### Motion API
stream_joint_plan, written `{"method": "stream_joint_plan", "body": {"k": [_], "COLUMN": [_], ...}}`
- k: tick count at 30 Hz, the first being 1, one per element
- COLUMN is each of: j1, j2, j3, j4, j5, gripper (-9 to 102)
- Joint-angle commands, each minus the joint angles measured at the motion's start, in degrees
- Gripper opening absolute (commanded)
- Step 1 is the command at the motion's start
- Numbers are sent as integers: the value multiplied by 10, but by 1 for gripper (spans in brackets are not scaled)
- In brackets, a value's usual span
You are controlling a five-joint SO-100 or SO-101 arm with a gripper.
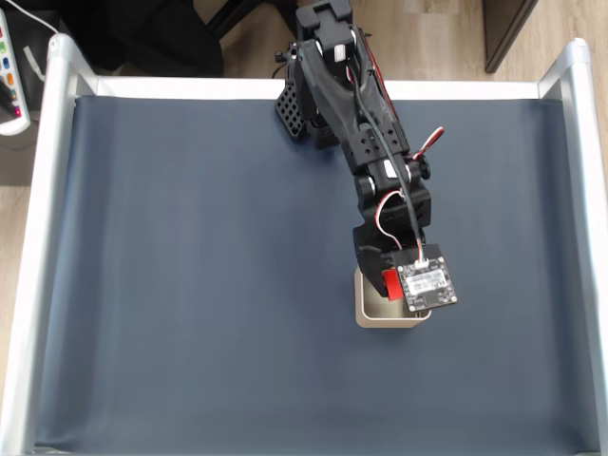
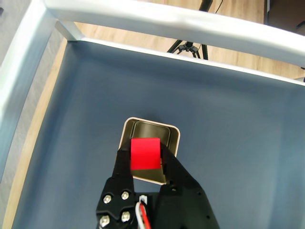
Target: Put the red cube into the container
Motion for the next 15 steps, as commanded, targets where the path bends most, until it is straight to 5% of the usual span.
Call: {"method": "stream_joint_plan", "body": {"k": [1,15], "j1": [3,7], "j2": [7,22], "j3": [-2,32], "j4": [-25,-51], "j5": [-9,8], "gripper": [0,8]}}
